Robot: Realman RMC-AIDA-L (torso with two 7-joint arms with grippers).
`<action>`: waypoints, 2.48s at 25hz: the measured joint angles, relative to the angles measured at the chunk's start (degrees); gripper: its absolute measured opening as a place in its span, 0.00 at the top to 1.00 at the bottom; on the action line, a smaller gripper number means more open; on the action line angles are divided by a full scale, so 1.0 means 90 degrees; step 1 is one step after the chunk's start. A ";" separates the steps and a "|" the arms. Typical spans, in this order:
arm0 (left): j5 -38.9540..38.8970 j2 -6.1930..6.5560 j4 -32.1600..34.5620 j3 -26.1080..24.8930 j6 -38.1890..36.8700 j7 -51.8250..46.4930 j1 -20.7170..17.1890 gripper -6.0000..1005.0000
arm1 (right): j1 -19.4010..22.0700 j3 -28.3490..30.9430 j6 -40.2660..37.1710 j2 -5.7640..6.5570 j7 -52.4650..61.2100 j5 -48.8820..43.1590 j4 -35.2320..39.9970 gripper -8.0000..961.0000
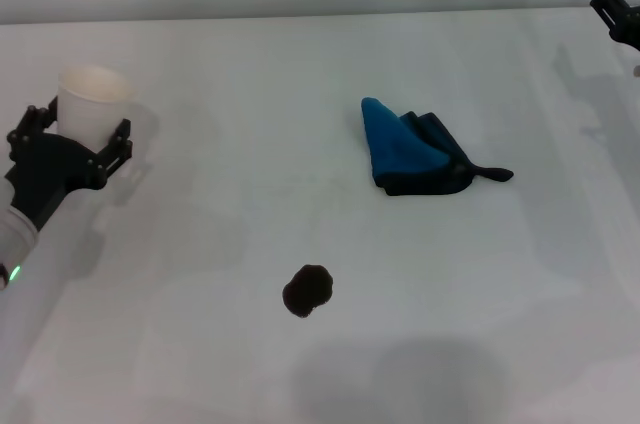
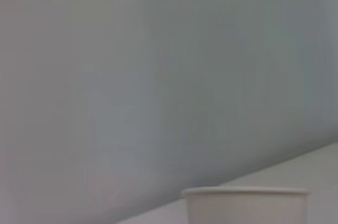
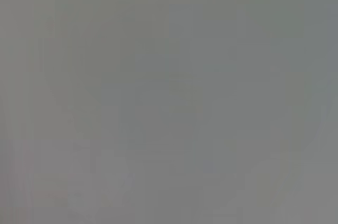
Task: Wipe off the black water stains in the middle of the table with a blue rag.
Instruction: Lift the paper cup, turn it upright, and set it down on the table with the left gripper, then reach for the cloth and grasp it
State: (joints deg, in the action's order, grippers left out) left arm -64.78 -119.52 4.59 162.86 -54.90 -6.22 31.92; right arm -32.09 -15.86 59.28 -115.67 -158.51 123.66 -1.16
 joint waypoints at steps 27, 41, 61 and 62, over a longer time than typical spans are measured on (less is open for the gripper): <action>0.0040 -0.0019 0.0364 0.0001 0.0428 0.0341 -0.0274 0.16 | 0.0082 -0.0367 0.0399 0.0000 0.0087 0.0000 -0.0003 0.09; -0.0008 -0.0018 0.0669 -0.0009 0.0362 0.0445 -0.0557 0.15 | 0.0172 -0.0454 0.0434 0.0019 0.0087 -0.0001 0.0051 0.09; 0.0043 0.0000 0.1281 -0.0002 -0.0426 0.0445 -0.1512 0.12 | 0.0408 -0.0465 0.0624 0.0031 0.0257 -0.0001 0.0156 0.09; 0.0048 0.0003 0.1324 -0.0001 -0.0540 0.0445 -0.1614 0.12 | 0.0408 -0.0465 0.0627 0.0032 0.0258 -0.0001 0.0160 0.09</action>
State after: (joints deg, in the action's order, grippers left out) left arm -64.35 -119.50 16.51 162.85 -59.76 -2.22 17.39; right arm -28.41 -20.04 64.92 -115.38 -156.19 123.66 0.28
